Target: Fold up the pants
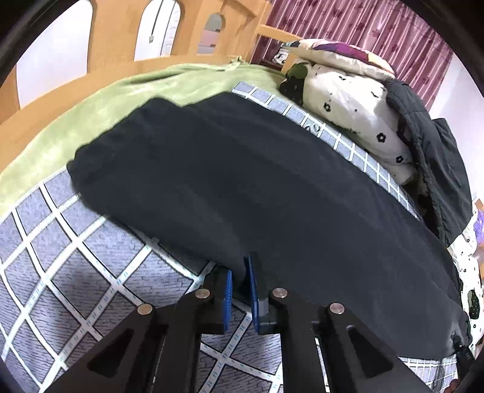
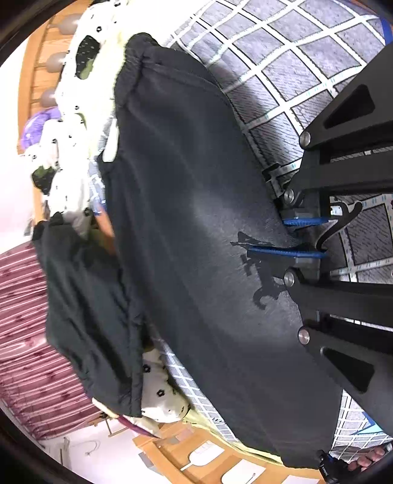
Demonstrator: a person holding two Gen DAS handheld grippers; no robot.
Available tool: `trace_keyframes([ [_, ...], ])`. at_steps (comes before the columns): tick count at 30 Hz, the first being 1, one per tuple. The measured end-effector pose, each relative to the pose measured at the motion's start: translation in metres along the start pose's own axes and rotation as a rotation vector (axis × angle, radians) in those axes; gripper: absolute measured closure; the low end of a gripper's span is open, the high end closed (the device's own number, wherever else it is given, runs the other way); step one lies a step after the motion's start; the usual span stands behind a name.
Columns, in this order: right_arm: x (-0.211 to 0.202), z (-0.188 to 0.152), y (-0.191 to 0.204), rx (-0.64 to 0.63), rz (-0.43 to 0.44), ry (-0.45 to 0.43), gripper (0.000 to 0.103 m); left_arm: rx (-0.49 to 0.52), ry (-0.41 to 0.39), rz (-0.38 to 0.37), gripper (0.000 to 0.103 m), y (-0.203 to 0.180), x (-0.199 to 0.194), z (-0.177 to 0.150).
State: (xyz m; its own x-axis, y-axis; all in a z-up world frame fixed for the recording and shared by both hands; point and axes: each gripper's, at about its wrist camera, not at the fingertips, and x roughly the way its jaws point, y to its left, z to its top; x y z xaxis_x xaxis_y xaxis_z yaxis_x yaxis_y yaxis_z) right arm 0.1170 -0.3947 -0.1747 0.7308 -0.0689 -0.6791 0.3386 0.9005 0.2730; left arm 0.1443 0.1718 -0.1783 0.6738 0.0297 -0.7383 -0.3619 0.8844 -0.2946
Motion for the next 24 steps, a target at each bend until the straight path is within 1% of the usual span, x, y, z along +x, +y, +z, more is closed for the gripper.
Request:
trace_keyframes([
  [3, -0.012, 0.005, 0.003, -0.009, 0.016, -0.039, 0.093, 0.017, -0.028, -0.014, 0.093, -0.004, -0.012, 0.007],
  [5, -0.018, 0.011, 0.006, -0.016, 0.03, -0.05, 0.093, 0.028, -0.05, -0.028, 0.093, -0.007, -0.021, 0.015],
  [9, -0.032, 0.034, 0.019, -0.081, 0.052, -0.08, 0.093, 0.07, -0.103, -0.051, 0.094, -0.02, -0.038, 0.036],
  [12, -0.032, 0.054, 0.028, -0.117, 0.061, -0.104, 0.093, 0.099, -0.142, -0.05, 0.094, -0.039, -0.038, 0.055],
  [15, -0.019, 0.078, 0.041, -0.156, 0.069, -0.11, 0.093, 0.122, -0.17, -0.047, 0.094, -0.06, -0.027, 0.082],
  [18, -0.001, 0.101, 0.051, -0.173, 0.079, -0.106, 0.094, 0.139, -0.204, -0.034, 0.094, -0.079, -0.012, 0.102],
  [21, 0.022, 0.121, 0.058, -0.161, 0.095, -0.098, 0.093, 0.166, -0.228, -0.016, 0.094, -0.093, 0.006, 0.114],
  [24, 0.047, 0.131, 0.064, -0.18, 0.086, -0.087, 0.093, 0.197, -0.233, 0.007, 0.094, -0.11, 0.037, 0.125],
])
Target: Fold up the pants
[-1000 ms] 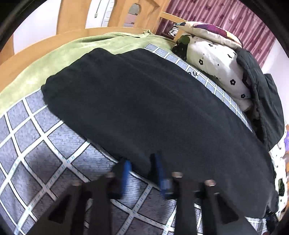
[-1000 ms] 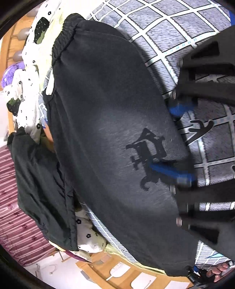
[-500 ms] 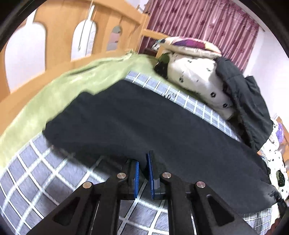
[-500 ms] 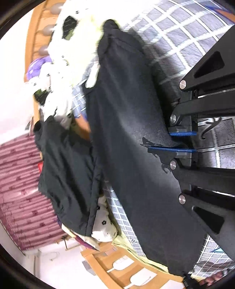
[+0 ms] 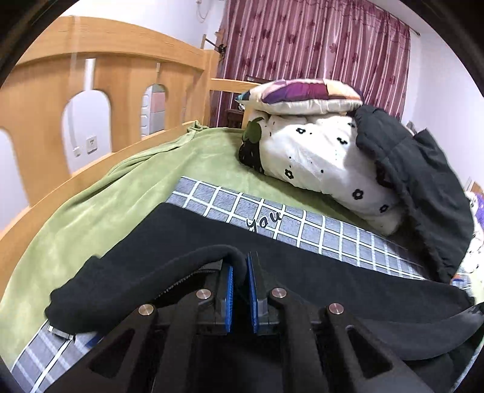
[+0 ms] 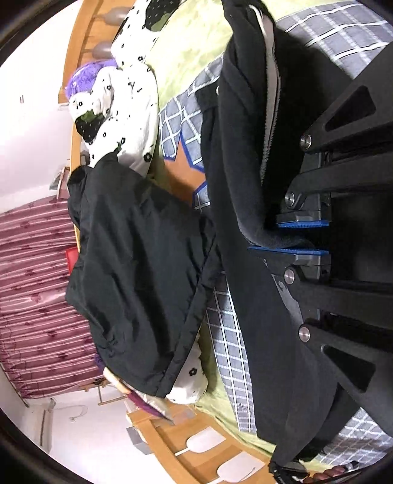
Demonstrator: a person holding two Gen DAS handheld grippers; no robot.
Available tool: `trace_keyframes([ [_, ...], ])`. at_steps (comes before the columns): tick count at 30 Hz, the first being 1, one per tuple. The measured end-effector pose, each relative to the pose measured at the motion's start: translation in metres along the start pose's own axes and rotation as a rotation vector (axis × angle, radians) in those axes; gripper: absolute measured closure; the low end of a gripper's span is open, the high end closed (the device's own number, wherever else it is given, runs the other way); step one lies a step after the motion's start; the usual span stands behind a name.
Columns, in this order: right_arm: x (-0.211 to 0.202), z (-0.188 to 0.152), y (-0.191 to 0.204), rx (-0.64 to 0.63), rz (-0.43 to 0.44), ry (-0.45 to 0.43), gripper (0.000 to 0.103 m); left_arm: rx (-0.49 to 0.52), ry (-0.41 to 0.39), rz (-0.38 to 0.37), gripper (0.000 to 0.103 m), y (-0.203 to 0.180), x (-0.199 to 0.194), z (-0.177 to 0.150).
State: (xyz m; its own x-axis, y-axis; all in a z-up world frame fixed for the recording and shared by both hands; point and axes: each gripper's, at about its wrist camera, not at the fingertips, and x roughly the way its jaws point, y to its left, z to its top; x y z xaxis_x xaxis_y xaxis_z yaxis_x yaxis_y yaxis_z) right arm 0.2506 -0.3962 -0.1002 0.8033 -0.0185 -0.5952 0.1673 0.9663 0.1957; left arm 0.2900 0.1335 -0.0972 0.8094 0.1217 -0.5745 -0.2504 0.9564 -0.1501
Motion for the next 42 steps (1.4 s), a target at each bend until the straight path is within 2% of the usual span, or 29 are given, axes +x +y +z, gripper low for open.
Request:
trace_keyframes([
  [3, 0.029, 0.006, 0.005, -0.012, -0.024, 0.015, 0.093, 0.012, 0.011, 0.023, 0.094, -0.01, 0.031, 0.0],
  [6, 0.061, 0.006, 0.01, -0.005, -0.055, 0.055, 0.093, 0.02, 0.057, 0.037, 0.094, -0.019, 0.063, -0.007],
  [10, 0.093, 0.001, 0.008, 0.003, -0.084, 0.089, 0.092, 0.061, 0.084, 0.074, 0.094, -0.029, 0.09, -0.016],
  [13, 0.101, 0.0, 0.002, 0.019, -0.068, 0.115, 0.081, 0.104, 0.1, 0.093, 0.092, -0.034, 0.093, -0.022],
  [14, 0.1, 0.0, 0.0, 0.03, -0.053, 0.123, 0.074, 0.121, 0.113, 0.096, 0.085, -0.036, 0.091, -0.023],
  [15, 0.098, 0.0, -0.002, 0.04, -0.032, 0.136, 0.061, 0.13, 0.132, 0.093, 0.073, -0.036, 0.088, -0.024],
  [16, 0.096, 0.001, -0.003, 0.043, -0.023, 0.143, 0.053, 0.126, 0.146, 0.083, 0.067, -0.035, 0.084, -0.026],
  [18, 0.083, 0.0, -0.001, 0.044, -0.013, 0.152, 0.053, 0.084, 0.17, 0.047, 0.046, -0.03, 0.068, -0.032],
  [20, 0.064, -0.004, 0.004, 0.016, -0.007, 0.17, 0.053, 0.053, 0.185, 0.0, 0.041, -0.027, 0.048, -0.04],
  [23, 0.028, -0.02, 0.01, -0.05, -0.007, 0.178, 0.051, 0.037, 0.227, -0.059, 0.04, -0.021, 0.019, -0.057],
  [25, 0.006, -0.035, 0.009, -0.063, -0.009, 0.171, 0.043, -0.013, 0.263, -0.1, 0.04, -0.011, -0.001, -0.073],
  [27, -0.018, -0.057, 0.003, -0.053, 0.0, 0.17, 0.04, -0.054, 0.294, -0.137, 0.04, -0.003, -0.016, -0.088],
  [32, -0.055, -0.099, -0.016, 0.02, 0.015, 0.202, 0.04, -0.108, 0.319, -0.132, 0.04, 0.015, -0.049, -0.122],
  [37, -0.081, -0.119, -0.031, 0.101, 0.025, 0.191, 0.04, -0.147, 0.344, -0.116, 0.04, 0.036, -0.063, -0.144],
  [42, -0.085, -0.127, -0.035, 0.149, 0.021, 0.192, 0.04, -0.141, 0.349, -0.108, 0.04, 0.051, -0.065, -0.153],
])
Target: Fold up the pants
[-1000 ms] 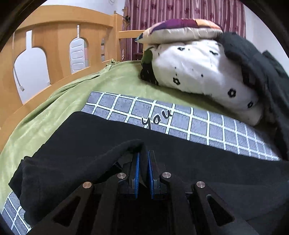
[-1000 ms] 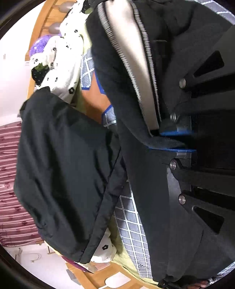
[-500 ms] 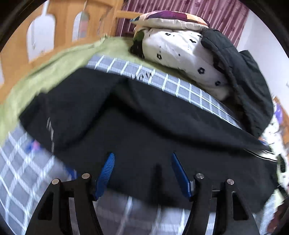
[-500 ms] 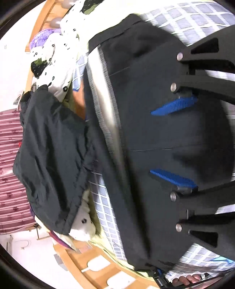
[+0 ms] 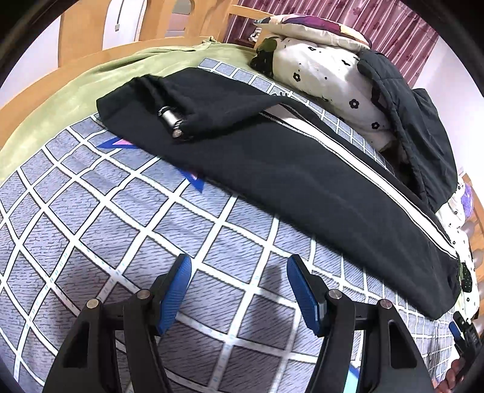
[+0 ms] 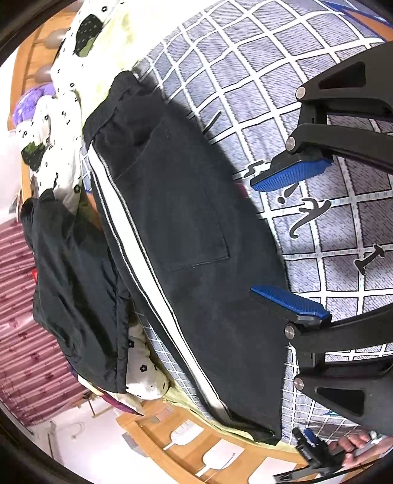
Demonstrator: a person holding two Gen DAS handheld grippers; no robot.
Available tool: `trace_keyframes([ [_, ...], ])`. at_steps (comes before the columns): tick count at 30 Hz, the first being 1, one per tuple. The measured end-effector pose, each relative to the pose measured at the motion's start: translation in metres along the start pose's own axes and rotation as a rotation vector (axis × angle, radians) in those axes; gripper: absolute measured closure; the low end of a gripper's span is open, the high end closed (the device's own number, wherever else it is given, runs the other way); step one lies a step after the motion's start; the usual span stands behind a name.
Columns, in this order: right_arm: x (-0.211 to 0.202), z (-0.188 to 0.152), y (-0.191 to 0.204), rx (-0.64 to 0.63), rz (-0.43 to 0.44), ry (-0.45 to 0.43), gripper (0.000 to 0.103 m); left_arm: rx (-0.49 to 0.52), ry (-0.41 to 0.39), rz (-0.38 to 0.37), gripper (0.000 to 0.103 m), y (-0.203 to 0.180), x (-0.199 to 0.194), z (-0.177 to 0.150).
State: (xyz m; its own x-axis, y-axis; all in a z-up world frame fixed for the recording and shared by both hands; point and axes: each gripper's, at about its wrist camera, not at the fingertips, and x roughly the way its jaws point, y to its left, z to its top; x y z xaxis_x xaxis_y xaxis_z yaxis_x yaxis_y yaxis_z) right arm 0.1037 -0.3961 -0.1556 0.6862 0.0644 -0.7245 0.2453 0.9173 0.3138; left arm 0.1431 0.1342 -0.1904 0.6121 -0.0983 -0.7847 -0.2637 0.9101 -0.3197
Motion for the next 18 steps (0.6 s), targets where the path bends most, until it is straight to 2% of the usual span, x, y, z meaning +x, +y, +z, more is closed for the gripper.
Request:
trace_keyframes([
  [8, 0.031, -0.001, -0.001, 0.002, -0.011, 0.045, 0.04, -0.025, -0.014, -0.02, 0.037, 0.007, 0.018, 0.02],
  [10, 0.039, 0.002, -0.002, -0.002, -0.017, 0.056, 0.04, -0.042, -0.002, -0.014, 0.037, 0.006, 0.028, 0.035],
  [18, 0.063, 0.025, -0.025, 0.057, -0.018, 0.047, 0.04, -0.157, 0.008, -0.089, 0.037, 0.017, 0.067, 0.086],
])
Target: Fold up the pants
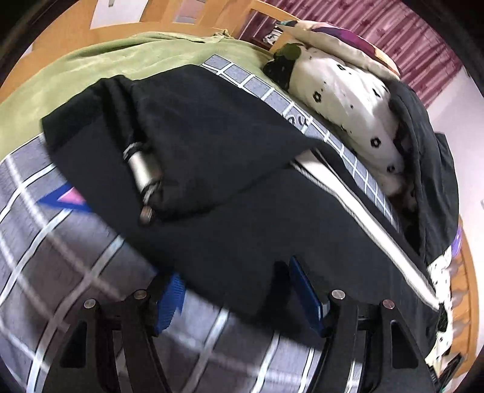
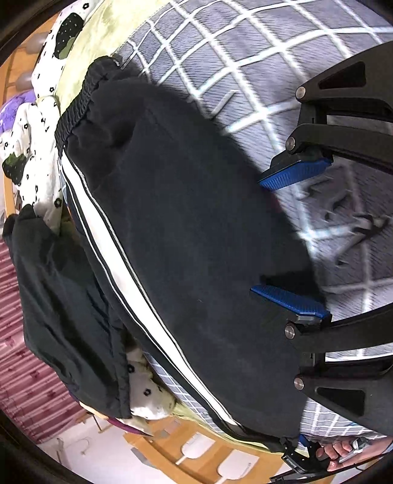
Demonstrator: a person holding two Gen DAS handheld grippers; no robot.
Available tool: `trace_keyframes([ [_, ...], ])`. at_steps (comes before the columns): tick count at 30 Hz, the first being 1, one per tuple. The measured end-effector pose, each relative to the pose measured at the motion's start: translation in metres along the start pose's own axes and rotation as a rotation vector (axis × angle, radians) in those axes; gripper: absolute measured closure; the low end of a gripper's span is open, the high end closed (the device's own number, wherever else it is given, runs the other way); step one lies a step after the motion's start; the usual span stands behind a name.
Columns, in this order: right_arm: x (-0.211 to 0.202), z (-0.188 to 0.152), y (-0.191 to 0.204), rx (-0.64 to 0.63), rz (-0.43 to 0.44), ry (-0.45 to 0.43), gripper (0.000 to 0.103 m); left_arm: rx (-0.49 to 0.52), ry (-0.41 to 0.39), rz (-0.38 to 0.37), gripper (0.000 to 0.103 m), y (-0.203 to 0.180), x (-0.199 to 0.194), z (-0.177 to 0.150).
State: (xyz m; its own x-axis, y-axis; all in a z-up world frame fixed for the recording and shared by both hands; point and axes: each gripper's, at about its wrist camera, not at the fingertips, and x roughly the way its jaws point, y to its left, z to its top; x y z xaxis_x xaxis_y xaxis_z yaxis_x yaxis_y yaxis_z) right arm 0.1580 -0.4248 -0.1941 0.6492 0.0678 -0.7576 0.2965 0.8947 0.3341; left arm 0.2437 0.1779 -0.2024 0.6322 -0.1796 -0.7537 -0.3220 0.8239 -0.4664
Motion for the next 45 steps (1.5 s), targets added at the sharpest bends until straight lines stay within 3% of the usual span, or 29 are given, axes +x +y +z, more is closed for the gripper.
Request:
trace_keyframes([
  [3, 0.013, 0.02, -0.008, 0.017, 0.004, -0.002, 0.04, -0.02, -0.006, 0.009, 0.036, -0.007, 0.009, 0.01],
  [8, 0.038, 0.048, -0.022, 0.102, 0.034, -0.023, 0.041, 0.011, -0.052, 0.095, 0.038, -0.029, 0.019, 0.016],
  [9, 0.042, 0.053, -0.022, 0.108, 0.029, -0.03, 0.048, 0.019, -0.063, 0.119, 0.05, -0.033, 0.02, 0.017],
  [11, 0.047, 0.059, -0.023, 0.111, -0.006, -0.048, 0.08, 0.03, -0.076, 0.159, 0.068, -0.037, 0.021, 0.021],
  [12, 0.05, 0.063, -0.026, 0.121, -0.003, -0.049, 0.082, 0.032, -0.065, 0.171, 0.08, -0.038, 0.023, 0.024],
  [14, 0.049, 0.066, -0.03, 0.154, 0.024, -0.048, 0.088, 0.05, -0.021, 0.209, 0.088, -0.042, 0.028, 0.031],
  [17, 0.035, 0.07, -0.027, 0.163, 0.043, -0.088, 0.092, 0.039, -0.034, 0.186, 0.091, -0.047, 0.013, 0.038],
  [22, -0.022, 0.077, -0.022, 0.175, 0.136, -0.161, 0.092, 0.06, -0.092, 0.105, 0.092, -0.059, -0.055, 0.028],
  [25, -0.069, 0.058, -0.026, 0.134, 0.145, -0.153, 0.092, 0.136, -0.09, 0.114, 0.091, -0.053, -0.096, -0.003],
  [30, -0.118, -0.008, -0.056, 0.11, 0.118, -0.095, 0.092, 0.123, -0.005, 0.099, 0.091, -0.004, -0.129, -0.074],
  [33, -0.114, -0.039, -0.07, 0.08, 0.067, -0.034, 0.092, 0.16, 0.008, 0.126, 0.091, 0.009, -0.117, -0.102],
  [36, -0.099, -0.054, -0.079, 0.074, 0.029, 0.028, 0.089, 0.209, -0.005, 0.163, 0.088, 0.007, -0.106, -0.107],
  [37, -0.1, -0.057, -0.082, 0.071, 0.023, 0.045, 0.084, 0.213, -0.01, 0.166, 0.085, 0.007, -0.109, -0.109],
  [39, -0.113, -0.062, -0.089, 0.068, 0.048, 0.02, 0.079, 0.217, 0.0, 0.179, 0.056, 0.007, -0.113, -0.112],
  [41, -0.133, -0.069, -0.097, 0.047, 0.033, -0.044, 0.058, 0.228, 0.021, 0.172, 0.036, 0.008, -0.114, -0.117],
  [43, -0.141, -0.071, -0.107, 0.07, 0.007, -0.078, 0.044, 0.224, 0.012, 0.171, 0.036, 0.011, -0.121, -0.128],
  [45, -0.137, -0.062, -0.121, 0.123, 0.003, -0.086, 0.044, 0.213, -0.002, 0.164, 0.035, 0.013, -0.129, -0.137],
])
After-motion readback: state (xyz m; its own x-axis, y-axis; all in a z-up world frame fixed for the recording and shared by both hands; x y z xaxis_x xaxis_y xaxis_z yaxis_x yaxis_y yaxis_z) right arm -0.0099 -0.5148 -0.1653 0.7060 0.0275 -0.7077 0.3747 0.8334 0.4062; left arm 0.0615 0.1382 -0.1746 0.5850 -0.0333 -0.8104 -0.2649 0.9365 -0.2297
